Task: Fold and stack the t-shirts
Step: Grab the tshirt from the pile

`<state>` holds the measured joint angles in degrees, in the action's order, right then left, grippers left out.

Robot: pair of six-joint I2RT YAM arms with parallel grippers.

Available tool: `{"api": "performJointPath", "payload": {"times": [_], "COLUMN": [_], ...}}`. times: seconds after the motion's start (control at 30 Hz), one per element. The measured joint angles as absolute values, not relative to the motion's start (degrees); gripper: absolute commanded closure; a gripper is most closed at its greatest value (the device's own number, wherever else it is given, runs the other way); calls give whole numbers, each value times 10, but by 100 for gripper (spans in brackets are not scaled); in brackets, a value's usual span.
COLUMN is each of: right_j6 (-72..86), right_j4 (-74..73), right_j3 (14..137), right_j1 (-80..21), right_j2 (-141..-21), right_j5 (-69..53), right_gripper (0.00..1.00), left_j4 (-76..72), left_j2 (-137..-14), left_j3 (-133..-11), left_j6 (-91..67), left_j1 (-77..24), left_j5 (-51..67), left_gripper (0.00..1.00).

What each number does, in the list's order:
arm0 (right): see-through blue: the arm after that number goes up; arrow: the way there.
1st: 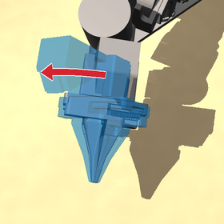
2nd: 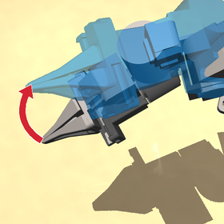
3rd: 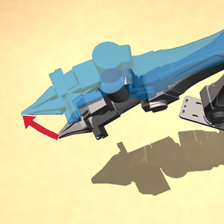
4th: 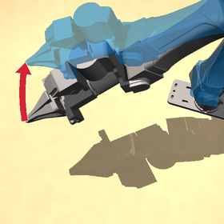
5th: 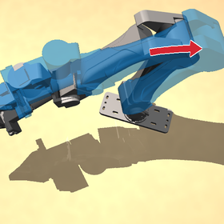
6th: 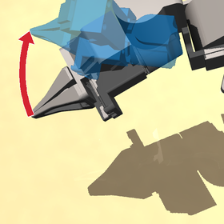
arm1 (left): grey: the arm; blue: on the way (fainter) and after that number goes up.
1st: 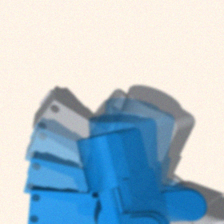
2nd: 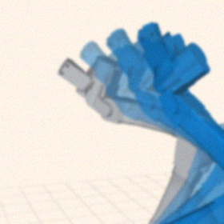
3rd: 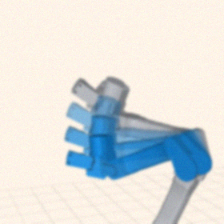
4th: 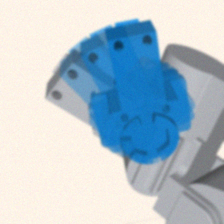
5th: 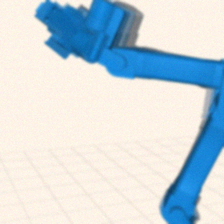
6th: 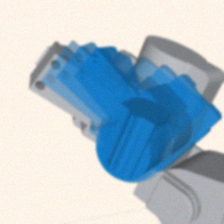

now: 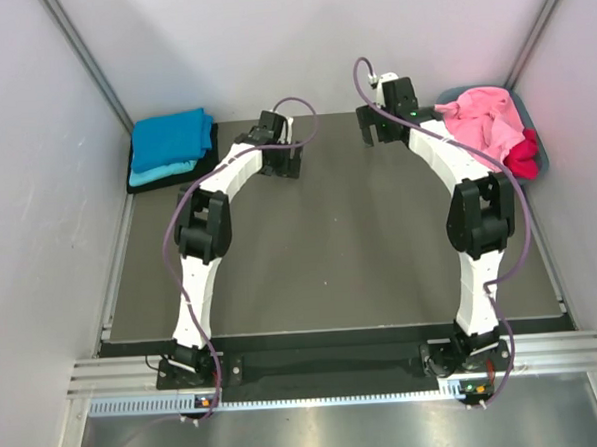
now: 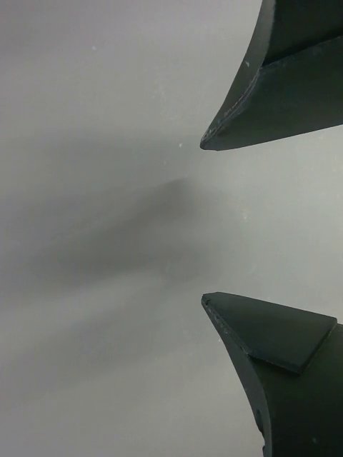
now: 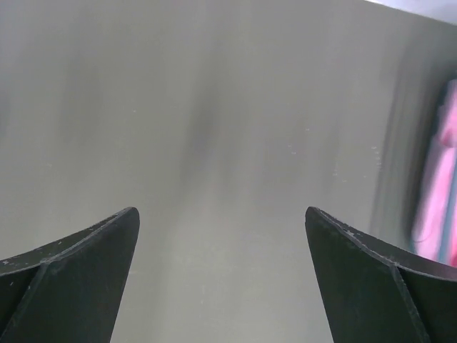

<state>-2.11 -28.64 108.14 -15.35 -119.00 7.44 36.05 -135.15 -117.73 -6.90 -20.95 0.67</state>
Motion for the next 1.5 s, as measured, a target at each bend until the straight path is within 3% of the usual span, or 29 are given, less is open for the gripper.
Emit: {"api": "performJointPath", "payload": {"times": [0.4,0.77,1.17,1.23,1.27,1.33,1.37,1.4,1.5], "right_j6": [-102,-105,-125,-128,-131,-139,-142,-145,-143], "right_j4": [-313,-326,-319,-307,-301,-288,-283,-281,-276], "right_j3": [1210,1206,1204,1205,1205,1206,1206,1206,1206], "right_j1": [-1,116,163,164,164,161,161,162,163], "right_j2": [-1215,-1245,-1316,-1325,-1329,-1338,-1343,-1346,-1351], "right_j5": [33,9,29,46,53,66,72,78,96], "right_gripper": [11,23,25,35,49,66,88,100,100], "left_j4": [363,363,363,363,363,364,363,364,364], "left_j2": [-1352,-1352,-1352,-1352,-1352,-1352,-1353,-1353,-1353], "left_j3": [-1187,-1189,-1189,-1189,-1189,-1189,-1190,-1190,-1191], "left_j6": [-1,32,50,50,51,51,51,51,51], "left_j1": [-229,-231,-249,-249,-249,-249,-249,-249,-249], "left_j5": [19,14,-15,-15,-15,-15,-15,-16,-20], "left_gripper": [25,27,27,27,27,27,27,27,27]}}
